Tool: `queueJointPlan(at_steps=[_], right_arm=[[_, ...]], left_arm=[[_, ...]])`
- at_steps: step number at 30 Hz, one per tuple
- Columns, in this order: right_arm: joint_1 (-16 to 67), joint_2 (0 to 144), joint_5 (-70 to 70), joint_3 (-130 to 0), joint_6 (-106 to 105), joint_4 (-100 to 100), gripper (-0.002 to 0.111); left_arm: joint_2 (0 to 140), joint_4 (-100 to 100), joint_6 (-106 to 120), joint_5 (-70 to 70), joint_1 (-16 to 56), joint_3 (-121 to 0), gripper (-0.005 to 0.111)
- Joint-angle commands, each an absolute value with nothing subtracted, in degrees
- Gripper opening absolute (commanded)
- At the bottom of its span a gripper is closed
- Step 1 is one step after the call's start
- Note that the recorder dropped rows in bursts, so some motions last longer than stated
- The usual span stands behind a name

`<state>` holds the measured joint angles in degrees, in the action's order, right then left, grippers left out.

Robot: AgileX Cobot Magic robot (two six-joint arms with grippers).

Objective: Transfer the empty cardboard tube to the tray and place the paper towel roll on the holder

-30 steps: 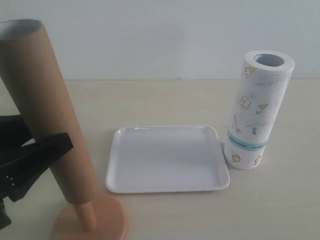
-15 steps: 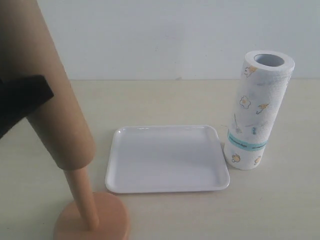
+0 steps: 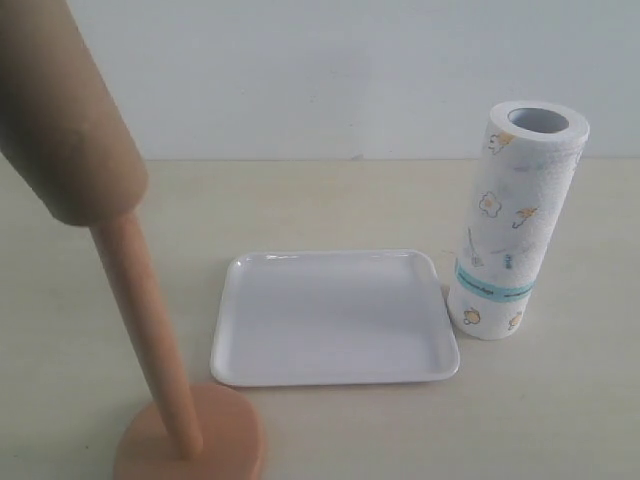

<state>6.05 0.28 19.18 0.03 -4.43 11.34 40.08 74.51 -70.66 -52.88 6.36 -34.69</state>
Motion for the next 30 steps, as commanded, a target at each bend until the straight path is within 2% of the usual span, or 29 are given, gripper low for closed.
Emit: queueJointPlan(at_steps=[1,15,24,30], right_arm=[[5.8,0.0,19.1,0.0,-4.8,11.1,0.0],[5.8,0.0,19.1,0.0,-4.8,11.1,0.0],[5.8,0.0,19.1,0.0,-4.8,11.1,0.0],[5.8,0.0,19.1,0.0,-4.8,11.1,0.0]], left_arm=[[38.3,77.3,-75.8,-51.0,6.2,-40.3,0.004],[38.2,92.3,-88.2,-42.6,6.2,-53.8,0.004],[39.3,99.4,-91.1,-36.8,6.2,-55.0,0.004],[42.5,99.4,-92.2,-40.1,6.2,-56.4,0.004]])
